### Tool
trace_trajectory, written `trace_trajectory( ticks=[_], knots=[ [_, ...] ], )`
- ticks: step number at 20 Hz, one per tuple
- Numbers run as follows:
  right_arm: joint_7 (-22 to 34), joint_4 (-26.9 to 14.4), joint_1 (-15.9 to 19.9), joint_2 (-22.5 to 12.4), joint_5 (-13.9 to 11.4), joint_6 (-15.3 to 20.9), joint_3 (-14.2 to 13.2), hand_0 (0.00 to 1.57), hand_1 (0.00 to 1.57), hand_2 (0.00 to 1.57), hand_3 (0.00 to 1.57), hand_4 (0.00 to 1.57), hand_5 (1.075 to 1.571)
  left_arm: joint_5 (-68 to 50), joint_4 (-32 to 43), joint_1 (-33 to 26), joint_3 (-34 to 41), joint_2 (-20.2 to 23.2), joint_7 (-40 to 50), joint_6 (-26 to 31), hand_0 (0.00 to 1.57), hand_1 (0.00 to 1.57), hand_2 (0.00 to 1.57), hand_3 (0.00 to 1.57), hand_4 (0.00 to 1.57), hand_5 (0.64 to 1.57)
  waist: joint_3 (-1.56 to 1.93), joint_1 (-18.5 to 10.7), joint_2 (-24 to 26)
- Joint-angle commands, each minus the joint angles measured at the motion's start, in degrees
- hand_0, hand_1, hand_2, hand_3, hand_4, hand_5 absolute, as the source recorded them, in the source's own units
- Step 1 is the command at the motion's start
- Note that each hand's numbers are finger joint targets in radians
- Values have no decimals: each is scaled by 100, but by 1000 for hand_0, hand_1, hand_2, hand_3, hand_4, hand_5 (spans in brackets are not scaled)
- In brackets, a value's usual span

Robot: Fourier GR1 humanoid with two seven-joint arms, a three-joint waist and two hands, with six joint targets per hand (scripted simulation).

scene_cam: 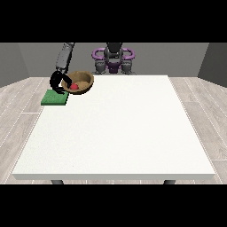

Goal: Pick the cup and pour the ball into the bowl, then pick the bowl and place it on the pad

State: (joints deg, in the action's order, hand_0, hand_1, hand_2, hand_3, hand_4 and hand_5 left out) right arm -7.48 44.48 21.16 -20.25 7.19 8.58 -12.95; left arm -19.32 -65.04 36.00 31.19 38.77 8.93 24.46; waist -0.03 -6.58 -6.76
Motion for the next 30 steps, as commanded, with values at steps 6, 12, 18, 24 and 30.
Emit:
trace_trajectory(
  ticks=[6,12,18,24,30],
  knots=[
    [1644,269,535,-1585,18,-785,-168,1571,1571,1571,674,1081,1566,265,548,-490,188,218,-554,-32,0,0,0,0,1201,1545,0,646,186],
    [1370,-28,699,-1853,81,-1114,-428,1571,1571,1571,381,1123,1568,-34,759,-287,369,621,-794,223,0,0,0,0,1203,1546,4,589,-286],
    [1412,-295,888,-1942,136,-1035,-657,1571,1571,1571,489,1073,1568,81,816,-557,314,495,-1334,170,0,0,0,0,1215,1553,4,451,-458],
    [972,-554,921,-1108,172,-699,-586,1571,1571,1571,454,1044,1570,-50,724,-372,150,545,-936,149,0,0,0,0,1205,1556,7,399,-470],
    [932,-893,1116,-1411,540,-881,-1050,1571,1571,1571,600,992,1571,-108,795,-474,260,642,-1272,199,0,0,0,0,1199,1558,6,389,-680]
  ],
)
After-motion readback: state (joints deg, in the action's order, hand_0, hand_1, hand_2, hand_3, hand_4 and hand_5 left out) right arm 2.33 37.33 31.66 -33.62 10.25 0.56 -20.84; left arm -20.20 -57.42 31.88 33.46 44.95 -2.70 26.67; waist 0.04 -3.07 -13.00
